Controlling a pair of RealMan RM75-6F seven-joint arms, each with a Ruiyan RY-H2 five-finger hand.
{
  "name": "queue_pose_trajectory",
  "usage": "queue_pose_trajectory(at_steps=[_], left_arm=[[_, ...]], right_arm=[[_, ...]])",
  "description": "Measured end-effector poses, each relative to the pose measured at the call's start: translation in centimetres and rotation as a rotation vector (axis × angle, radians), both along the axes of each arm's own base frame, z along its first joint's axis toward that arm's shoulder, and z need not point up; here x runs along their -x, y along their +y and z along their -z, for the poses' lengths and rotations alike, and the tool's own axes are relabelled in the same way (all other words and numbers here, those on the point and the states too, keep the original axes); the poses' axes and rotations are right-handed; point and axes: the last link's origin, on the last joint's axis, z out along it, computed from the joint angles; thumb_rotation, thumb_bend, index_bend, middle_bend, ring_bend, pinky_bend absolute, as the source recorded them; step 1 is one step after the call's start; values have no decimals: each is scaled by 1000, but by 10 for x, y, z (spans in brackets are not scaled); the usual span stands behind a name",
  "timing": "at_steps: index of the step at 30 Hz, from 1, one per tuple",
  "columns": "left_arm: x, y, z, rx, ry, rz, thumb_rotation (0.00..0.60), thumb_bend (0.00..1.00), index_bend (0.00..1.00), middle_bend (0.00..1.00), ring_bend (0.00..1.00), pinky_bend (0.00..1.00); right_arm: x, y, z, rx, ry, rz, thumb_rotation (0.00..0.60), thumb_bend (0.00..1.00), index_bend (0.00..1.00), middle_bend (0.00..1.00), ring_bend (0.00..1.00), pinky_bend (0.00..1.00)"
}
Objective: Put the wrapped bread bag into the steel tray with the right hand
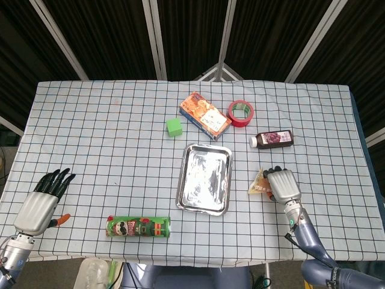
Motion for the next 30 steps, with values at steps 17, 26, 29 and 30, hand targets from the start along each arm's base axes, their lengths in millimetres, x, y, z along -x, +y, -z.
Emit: queue_pose_trajectory(at_steps=[17,26,29,30], left_arm=[[0,1,-4,2,-11,-12,600,83,0,0,0,92],[1,1,-6,10,-21,-18,600,82,0,0,0,92],[1,0,-6,14,-21,-20,600,82,0,0,0,92],[1,0,-5,17,-21,-20,600,82,0,0,0,92]], right_arm=[[-82,7,5,-15,-15,-189,600,409,522,468,345,524],[-154,-11,44,-58,-20,-242,600,409,522,469,345,524],[-172,-23,63,-74,-22,-221,600,410,521,469,345,525],[-176,-26,68,-79,-23,-213,600,410,521,469,345,525]])
